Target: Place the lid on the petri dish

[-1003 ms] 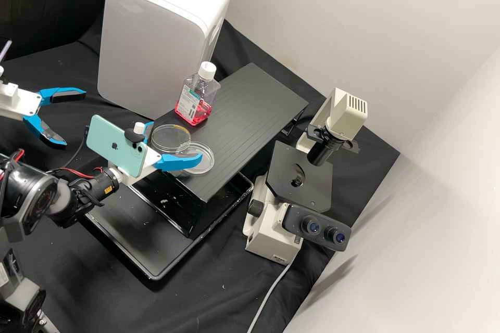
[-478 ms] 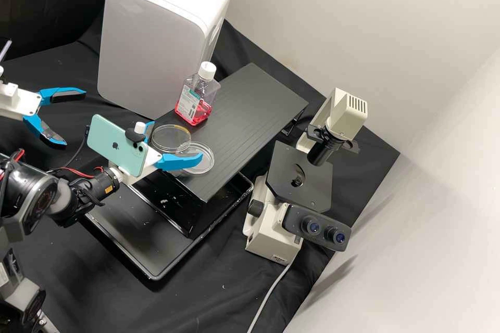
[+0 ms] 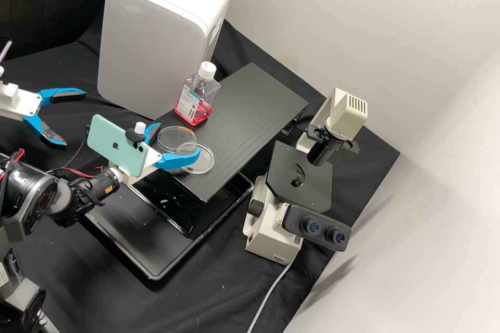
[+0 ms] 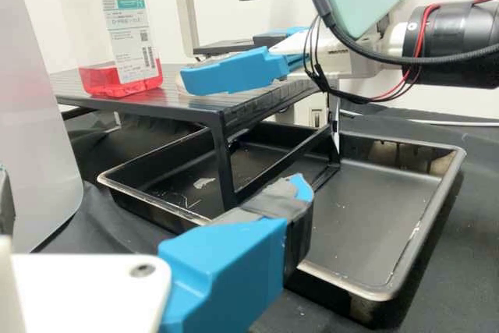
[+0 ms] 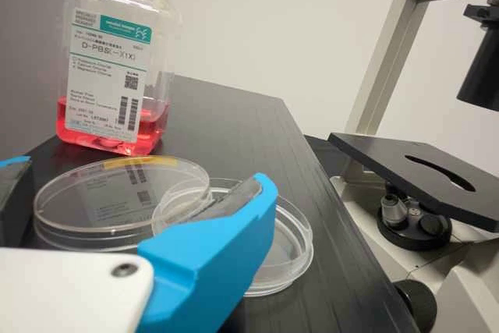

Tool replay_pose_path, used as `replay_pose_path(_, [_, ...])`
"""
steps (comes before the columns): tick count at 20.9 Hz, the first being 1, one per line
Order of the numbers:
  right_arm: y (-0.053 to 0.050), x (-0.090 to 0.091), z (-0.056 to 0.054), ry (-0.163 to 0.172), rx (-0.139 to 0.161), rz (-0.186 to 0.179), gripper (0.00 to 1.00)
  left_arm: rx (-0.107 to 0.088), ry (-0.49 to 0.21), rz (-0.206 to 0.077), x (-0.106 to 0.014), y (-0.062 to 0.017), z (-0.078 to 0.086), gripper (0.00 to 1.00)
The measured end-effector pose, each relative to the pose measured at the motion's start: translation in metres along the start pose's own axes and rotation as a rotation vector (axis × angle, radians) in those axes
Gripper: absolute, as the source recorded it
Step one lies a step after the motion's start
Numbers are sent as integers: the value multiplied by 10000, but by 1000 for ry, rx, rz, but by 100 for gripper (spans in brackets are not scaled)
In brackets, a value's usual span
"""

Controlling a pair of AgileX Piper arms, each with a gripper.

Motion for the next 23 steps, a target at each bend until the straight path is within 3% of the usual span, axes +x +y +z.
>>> replay_pose_path(10, [35, 14, 52, -22, -1, 15, 0, 0, 0, 0, 0, 0, 0, 100])
replay_pose_path(23, [129, 39, 179, -74, -3, 54, 0, -8, -1, -13, 11, -32, -4, 100])
